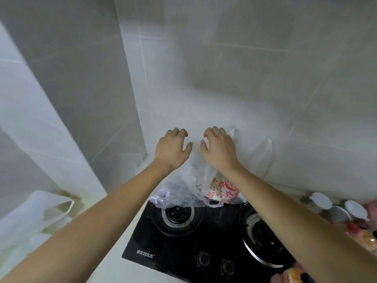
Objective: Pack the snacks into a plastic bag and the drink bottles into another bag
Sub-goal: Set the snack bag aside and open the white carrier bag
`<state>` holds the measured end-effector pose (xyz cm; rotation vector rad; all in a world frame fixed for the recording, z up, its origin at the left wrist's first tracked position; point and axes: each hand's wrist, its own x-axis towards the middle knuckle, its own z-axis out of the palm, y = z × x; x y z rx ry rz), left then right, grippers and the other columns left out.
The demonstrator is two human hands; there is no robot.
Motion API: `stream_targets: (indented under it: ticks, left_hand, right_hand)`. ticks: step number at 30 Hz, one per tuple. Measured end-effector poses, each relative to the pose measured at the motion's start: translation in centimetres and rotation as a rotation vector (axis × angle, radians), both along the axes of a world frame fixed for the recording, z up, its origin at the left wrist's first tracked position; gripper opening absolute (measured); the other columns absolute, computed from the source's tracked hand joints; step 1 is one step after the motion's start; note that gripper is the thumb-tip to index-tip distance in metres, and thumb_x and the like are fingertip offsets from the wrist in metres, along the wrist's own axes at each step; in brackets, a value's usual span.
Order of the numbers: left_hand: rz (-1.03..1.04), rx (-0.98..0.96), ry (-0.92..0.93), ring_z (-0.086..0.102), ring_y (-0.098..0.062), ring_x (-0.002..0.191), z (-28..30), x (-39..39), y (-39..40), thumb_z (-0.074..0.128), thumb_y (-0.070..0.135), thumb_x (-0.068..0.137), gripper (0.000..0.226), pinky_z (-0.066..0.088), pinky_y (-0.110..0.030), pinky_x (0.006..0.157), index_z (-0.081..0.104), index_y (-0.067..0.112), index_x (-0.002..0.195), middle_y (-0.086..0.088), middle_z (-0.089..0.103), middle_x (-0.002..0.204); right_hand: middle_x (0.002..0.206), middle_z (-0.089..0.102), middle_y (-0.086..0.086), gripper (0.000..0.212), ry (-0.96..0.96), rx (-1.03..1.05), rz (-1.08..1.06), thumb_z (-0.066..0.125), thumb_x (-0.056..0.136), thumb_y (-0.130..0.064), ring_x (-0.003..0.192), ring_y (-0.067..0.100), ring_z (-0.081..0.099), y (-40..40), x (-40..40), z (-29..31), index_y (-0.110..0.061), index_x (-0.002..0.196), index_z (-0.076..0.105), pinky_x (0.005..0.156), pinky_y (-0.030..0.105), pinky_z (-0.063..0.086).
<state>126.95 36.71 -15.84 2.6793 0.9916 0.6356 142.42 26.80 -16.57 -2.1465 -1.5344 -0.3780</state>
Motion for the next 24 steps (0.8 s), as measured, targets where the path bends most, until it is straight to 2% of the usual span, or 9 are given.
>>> stream_targets:
  ticks: [4, 9, 16, 20, 24]
  left_hand:
    - [0.094, 0.006, 0.027, 0.057, -0.024, 0.114, -3.8, -9.2, -0.1, 0.049, 0.045, 0.099, 0.040, 0.053, -0.043, 0.083, 0.055, 0.020, 0.130, -0.001, 0.060, 0.120]
    - [0.233, -0.009, 0.154, 0.055, -0.029, 0.112, -9.5, -23.3, -1.1, 0.051, 0.043, 0.098, 0.042, 0.050, -0.043, 0.086, 0.055, 0.018, 0.132, -0.004, 0.060, 0.120]
    - [0.452, -0.089, 0.215, 0.053, -0.031, 0.111, -14.8, -40.1, -1.1, 0.054, 0.041, 0.096, 0.040, 0.049, -0.044, 0.083, 0.055, 0.016, 0.127, -0.005, 0.057, 0.120]
    - [0.493, -0.072, 0.232, 0.051, -0.030, 0.114, -15.6, -45.2, 1.8, 0.056, 0.039, 0.094, 0.046, 0.048, -0.044, 0.086, 0.053, 0.014, 0.132, -0.007, 0.055, 0.125]
    - [0.358, -0.028, 0.276, 0.050, -0.030, 0.121, -15.9, -45.3, 6.5, 0.059, 0.033, 0.091, 0.047, 0.045, -0.043, 0.092, 0.054, 0.013, 0.134, -0.009, 0.056, 0.129]
  right_hand:
    - [0.111, 0.063, 0.002, 0.024, 0.025, -0.030, 0.135, 0.057, 0.097, -0.028, 0.107, 0.025, 0.056, 1.4, -5.9, -3.6, -0.011, 0.114, 0.062, 0.085, 0.043, 0.050]
    - [0.120, 0.062, 0.000, 0.029, 0.121, -0.144, 0.270, 0.055, 0.099, -0.028, 0.114, 0.023, 0.055, 2.3, -16.2, -9.5, -0.013, 0.124, 0.061, 0.090, 0.042, 0.051]
    - [0.115, 0.063, 0.001, 0.028, 0.262, -0.313, 0.419, 0.059, 0.098, -0.031, 0.109, 0.024, 0.057, 4.2, -31.7, -16.5, -0.014, 0.120, 0.060, 0.085, 0.042, 0.053]
    - [0.132, 0.054, 0.000, 0.039, 0.423, -0.479, 0.338, 0.055, 0.101, -0.038, 0.122, 0.024, 0.050, 6.6, -37.6, -18.9, -0.020, 0.135, 0.052, 0.092, 0.041, 0.050]
    - [0.143, 0.045, 0.005, 0.049, 0.477, -0.602, 0.117, 0.053, 0.101, -0.045, 0.134, 0.029, 0.041, 8.7, -39.7, -21.7, -0.023, 0.143, 0.047, 0.094, 0.043, 0.050]
